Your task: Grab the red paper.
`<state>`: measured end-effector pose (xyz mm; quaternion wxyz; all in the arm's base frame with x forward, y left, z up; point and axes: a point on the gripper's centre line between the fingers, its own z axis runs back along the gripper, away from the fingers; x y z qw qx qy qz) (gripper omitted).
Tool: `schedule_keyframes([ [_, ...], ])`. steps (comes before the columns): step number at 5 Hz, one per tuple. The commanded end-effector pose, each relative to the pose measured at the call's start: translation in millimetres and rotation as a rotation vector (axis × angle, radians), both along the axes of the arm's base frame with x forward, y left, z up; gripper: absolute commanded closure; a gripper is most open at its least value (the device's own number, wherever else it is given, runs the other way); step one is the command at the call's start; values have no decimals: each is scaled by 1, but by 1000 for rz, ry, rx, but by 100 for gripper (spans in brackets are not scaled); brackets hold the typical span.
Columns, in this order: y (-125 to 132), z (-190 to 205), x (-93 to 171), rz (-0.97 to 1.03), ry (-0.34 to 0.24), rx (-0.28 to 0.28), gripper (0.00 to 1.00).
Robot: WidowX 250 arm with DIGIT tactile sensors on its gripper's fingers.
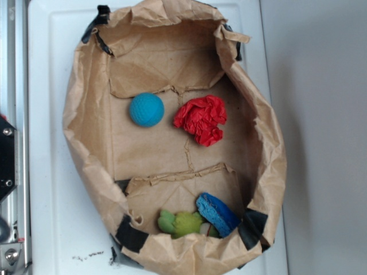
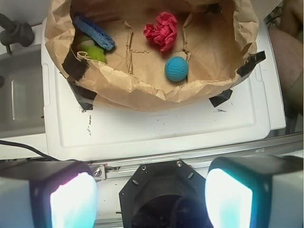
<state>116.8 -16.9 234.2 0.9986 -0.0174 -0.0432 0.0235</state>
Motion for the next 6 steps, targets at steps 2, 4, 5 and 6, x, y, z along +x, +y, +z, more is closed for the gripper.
schedule_keyframes([
  [2, -21, -10, 100, 10, -140, -41, 0],
  [4, -21, -10, 100, 10, -140, -41, 0],
  [5, -2, -48, 124, 61, -114, -56, 0],
  [6, 15, -85, 145, 83, -152, -31, 0],
])
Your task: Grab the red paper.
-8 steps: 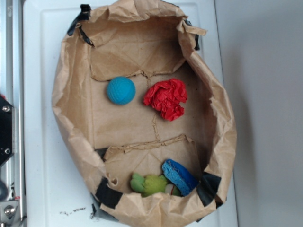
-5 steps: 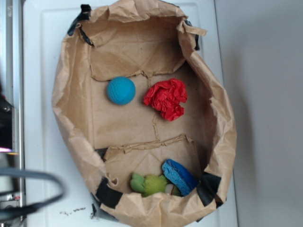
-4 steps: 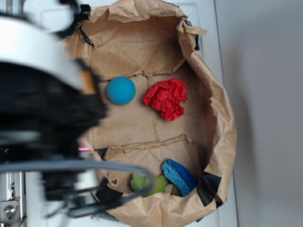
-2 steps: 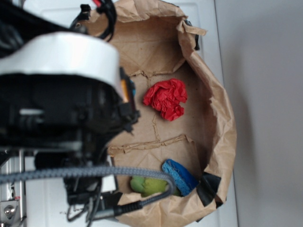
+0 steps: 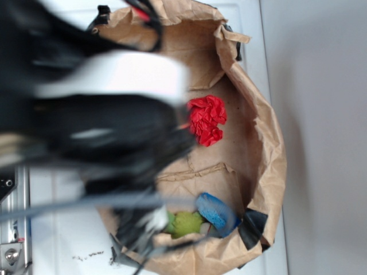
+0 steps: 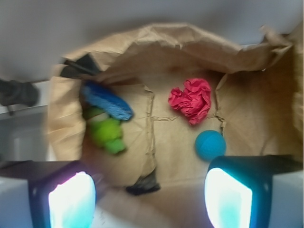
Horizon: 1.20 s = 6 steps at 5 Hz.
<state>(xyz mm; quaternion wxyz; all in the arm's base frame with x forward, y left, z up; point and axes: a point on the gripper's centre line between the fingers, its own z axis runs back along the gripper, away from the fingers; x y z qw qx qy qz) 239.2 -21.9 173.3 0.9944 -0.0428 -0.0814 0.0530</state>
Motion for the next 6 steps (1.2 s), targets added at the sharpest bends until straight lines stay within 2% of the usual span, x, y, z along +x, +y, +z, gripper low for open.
schedule_keyframes([
  [1, 33, -38, 24, 24, -78, 58, 0],
  [2, 47, -62, 31, 31, -110, 111, 0],
  [3, 50, -84, 46, 70, -144, 160, 0],
  [5, 39, -125, 66, 101, -131, 271, 0],
  [6, 36, -130, 67, 123, -124, 306, 34],
])
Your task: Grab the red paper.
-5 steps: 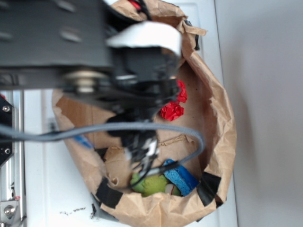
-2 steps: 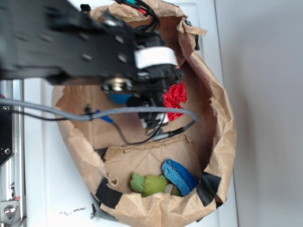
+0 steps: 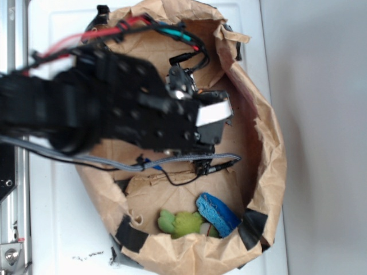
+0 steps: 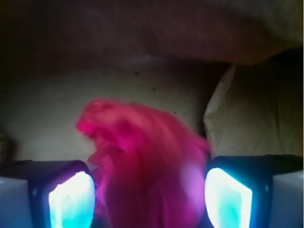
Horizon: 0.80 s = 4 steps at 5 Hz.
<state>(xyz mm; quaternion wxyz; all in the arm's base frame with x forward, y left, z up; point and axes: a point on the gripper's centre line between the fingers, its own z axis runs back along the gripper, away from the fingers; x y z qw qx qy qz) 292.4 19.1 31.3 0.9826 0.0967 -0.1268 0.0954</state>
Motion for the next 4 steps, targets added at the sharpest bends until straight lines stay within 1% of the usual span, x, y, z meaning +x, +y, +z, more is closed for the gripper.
schedule_keyframes([
  [1, -9, 2, 14, 25, -82, 71, 100],
  [2, -15, 28, 1, -10, -72, -15, 100],
  [3, -19, 66, -11, -29, -49, -113, 100],
  [4, -16, 107, -24, -61, -31, -228, 100],
])
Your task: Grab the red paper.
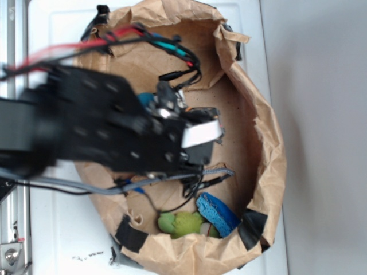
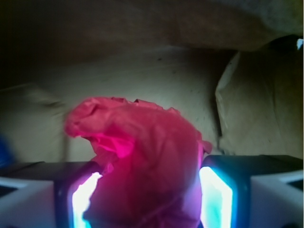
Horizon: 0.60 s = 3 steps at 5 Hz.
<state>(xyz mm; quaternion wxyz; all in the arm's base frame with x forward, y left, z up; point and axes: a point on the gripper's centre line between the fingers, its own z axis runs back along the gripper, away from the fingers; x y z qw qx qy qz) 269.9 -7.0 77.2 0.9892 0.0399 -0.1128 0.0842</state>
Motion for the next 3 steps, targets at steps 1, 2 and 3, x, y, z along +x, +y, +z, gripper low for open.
schedule_keyframes([
  [1, 14, 87, -10, -44, -39, -178, 100],
  [2, 20, 96, -14, -36, -37, -239, 100],
  [3, 21, 97, -16, -74, -81, -183, 100],
])
